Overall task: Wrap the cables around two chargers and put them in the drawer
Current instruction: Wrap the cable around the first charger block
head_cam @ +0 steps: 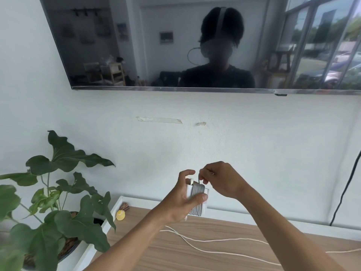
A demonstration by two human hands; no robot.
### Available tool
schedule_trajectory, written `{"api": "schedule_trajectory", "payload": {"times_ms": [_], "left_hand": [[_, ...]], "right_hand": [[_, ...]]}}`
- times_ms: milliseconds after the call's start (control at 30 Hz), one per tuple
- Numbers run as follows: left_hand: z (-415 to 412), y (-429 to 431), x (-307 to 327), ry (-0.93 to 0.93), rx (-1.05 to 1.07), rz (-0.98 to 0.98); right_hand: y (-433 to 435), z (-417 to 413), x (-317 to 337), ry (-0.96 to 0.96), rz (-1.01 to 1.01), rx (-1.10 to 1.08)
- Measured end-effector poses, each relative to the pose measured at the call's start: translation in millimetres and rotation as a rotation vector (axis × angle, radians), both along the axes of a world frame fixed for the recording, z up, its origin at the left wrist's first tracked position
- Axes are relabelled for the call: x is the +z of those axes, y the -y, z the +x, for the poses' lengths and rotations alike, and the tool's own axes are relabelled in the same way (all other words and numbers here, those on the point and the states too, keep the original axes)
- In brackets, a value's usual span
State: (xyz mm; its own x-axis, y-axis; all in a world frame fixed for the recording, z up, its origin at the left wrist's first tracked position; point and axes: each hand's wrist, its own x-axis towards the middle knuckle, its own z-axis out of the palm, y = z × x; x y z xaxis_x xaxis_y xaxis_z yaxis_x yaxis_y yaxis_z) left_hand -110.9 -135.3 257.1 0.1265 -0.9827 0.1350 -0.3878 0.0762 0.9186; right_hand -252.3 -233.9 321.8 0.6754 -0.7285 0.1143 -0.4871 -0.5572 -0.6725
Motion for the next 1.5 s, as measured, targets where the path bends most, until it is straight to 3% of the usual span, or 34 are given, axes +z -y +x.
{"api": "schedule_trajectory", "payload": {"times_ms": [167, 267, 467, 600, 700, 833, 1000, 1200, 1333, 1500], "left_hand": [[4.6, -3.5, 4.8, -0.003, -0.062, 0.022], [6.2, -5.3, 3.7, -0.004, -0.050, 0.041], [6.1, -9.3, -3.0, 0.011, -0.043, 0.119], [12.8, -10.3, 2.2, -0.144, -0.044, 0.134], [18.3, -8.2, 3.8, -0.150, -0.026, 0.099], [19.9, -4.3, 7.7, -0.298, -0.030, 0.087], [17.5, -0.7, 7.3, -0.491, -0.042, 0.169], [18.4, 4.9, 3.7, -0.732, -0.084, 0.286], [19.2, 9.0, 2.0, -0.741, -0.055, 0.253], [24.7, 11.2, 6.3, -0.758, -0.093, 0.222]], "right_hand": [[-8.4, 11.0, 2.8, -0.162, -0.224, 0.075], [-3.6, 15.8, -0.7, -0.190, -0.233, 0.034], [-2.8, 20.9, -2.8, -0.161, -0.030, 0.067], [-19.6, 27.3, -3.2, -0.148, -0.137, 0.046], [-30.4, 31.7, -7.0, -0.122, -0.241, 0.011], [-42.0, 31.6, -15.6, -0.013, -0.263, 0.015], [-40.9, 26.1, -23.4, 0.160, -0.133, -0.007], [-26.8, 18.1, -20.9, 0.167, -0.007, -0.002], [-22.2, 12.6, -21.7, 0.088, 0.050, 0.083], [-22.7, 8.3, -32.3, 0.259, 0.230, 0.096]]}}
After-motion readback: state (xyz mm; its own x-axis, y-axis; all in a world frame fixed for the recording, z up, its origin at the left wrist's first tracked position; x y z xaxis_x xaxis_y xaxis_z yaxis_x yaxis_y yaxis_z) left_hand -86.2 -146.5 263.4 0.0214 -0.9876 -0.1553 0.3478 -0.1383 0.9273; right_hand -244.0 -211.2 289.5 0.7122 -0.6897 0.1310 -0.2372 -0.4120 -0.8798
